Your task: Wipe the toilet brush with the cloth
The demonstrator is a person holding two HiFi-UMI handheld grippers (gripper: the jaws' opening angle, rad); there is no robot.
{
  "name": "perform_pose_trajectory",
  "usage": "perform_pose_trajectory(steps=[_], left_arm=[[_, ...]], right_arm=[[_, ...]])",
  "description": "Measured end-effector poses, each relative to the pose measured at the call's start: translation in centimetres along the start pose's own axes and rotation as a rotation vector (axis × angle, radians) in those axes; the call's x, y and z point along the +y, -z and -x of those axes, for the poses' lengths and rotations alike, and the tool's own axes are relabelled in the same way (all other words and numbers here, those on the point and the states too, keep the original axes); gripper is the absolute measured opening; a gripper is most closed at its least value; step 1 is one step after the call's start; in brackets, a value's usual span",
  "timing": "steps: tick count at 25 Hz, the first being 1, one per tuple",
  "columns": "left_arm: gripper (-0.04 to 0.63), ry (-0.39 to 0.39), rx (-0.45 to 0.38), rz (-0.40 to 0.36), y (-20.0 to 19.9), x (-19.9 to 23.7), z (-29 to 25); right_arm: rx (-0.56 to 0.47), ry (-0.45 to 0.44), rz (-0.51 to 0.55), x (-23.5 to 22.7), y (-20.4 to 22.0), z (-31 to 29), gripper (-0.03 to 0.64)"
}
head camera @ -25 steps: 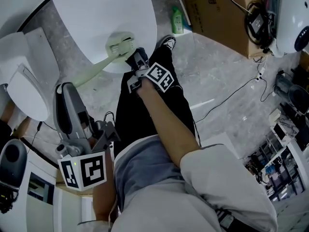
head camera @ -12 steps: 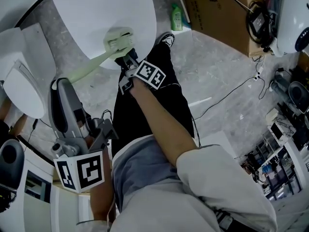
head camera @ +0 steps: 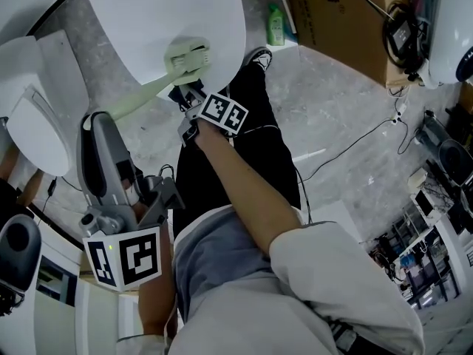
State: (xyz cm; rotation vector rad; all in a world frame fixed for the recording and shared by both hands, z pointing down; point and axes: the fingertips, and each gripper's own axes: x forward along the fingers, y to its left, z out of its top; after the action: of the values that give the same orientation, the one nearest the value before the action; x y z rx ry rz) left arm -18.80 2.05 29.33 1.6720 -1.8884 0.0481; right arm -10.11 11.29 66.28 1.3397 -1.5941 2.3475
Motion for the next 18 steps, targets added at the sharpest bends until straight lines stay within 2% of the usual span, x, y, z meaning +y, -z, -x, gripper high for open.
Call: perform_pose_trajectory(steps=[11,14,18], left_arm=[[0.000,-0.005,-0.003,-0.012,0.0,0.0,0.0],[0.000,-0.007,-0.001,-0.013,0.0,-0.1,0.2],[0.000,-0.007,0.003,-0.017,0.2,0.0,0.3]], right_arm=[[0.078,-0.027,0.017,0.9,2.2,-1.5,0.097],[0.125,-0.054,0.061,1.8,3.3,-2.1,0.097],[0.193,-0.100,0.183,4.0,4.0,-3.4,0.095]])
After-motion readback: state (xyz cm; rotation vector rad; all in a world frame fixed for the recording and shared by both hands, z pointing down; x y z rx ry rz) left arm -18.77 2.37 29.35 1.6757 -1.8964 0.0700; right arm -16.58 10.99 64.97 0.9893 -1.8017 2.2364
